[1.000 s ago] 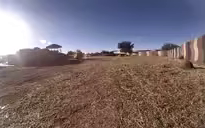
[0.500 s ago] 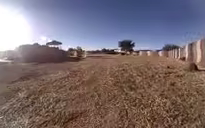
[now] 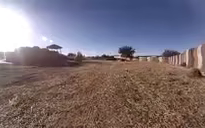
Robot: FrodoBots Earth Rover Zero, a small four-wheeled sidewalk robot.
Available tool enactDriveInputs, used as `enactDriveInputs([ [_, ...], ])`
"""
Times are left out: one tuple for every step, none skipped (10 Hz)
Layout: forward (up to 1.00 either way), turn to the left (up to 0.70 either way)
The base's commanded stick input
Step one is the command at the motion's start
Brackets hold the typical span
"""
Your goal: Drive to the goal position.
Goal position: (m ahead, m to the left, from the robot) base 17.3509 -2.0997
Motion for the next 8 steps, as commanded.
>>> enactDriveInputs([
  [0.5, 0.0],
  [0.5, 0.0],
  [0.5, 0.0],
  [0.5, 0.0],
  [0.5, 0.0],
  [0.5, 0.0],
  [0.5, 0.0],
  [0.5, 0.0],
])
